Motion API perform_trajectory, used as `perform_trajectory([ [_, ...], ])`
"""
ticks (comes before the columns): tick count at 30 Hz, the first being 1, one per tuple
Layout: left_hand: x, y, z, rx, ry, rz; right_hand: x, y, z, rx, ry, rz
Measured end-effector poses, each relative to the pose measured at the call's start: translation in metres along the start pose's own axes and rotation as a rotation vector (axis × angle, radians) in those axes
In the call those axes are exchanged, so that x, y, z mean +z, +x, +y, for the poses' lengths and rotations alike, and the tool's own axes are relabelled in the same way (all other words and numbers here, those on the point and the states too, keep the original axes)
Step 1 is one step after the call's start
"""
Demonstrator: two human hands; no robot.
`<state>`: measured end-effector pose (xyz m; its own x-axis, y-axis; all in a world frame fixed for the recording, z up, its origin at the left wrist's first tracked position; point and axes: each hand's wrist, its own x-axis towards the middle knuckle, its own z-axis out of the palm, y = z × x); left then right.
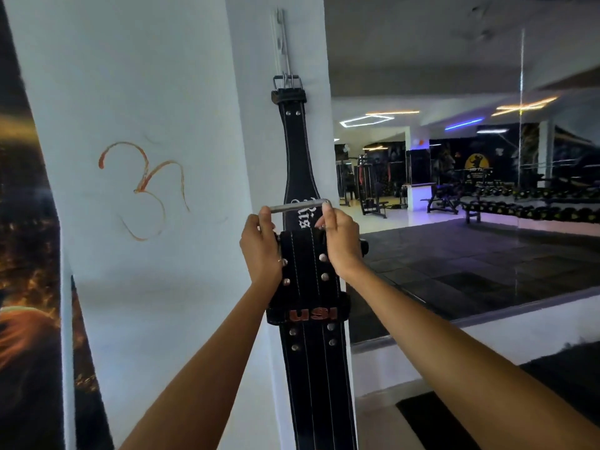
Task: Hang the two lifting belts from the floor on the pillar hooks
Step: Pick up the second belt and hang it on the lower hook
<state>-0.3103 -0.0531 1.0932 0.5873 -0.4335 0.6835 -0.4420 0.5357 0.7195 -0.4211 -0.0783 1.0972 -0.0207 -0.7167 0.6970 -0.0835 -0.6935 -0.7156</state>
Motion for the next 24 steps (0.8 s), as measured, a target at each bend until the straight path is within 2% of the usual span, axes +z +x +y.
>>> perform_trajectory([
  [3, 0.044, 0.049, -0.003, 0.102, 0.002, 0.014, 0.003, 0.063, 0.013, -0.145, -0.089, 0.099],
  [10, 0.129, 0.189, 0.034, 0.37, 0.046, 0.088, 0.0, 0.236, 0.004, -0.471, -0.205, 0.19],
  [16, 0.174, 0.299, 0.073, 0.471, 0.076, 0.146, 0.03, 0.369, -0.026, -0.476, -0.157, 0.221],
  [24, 0.205, 0.418, 0.091, 0.407, 0.068, 0.12, 0.053, 0.465, -0.062, -0.445, -0.133, 0.192],
])
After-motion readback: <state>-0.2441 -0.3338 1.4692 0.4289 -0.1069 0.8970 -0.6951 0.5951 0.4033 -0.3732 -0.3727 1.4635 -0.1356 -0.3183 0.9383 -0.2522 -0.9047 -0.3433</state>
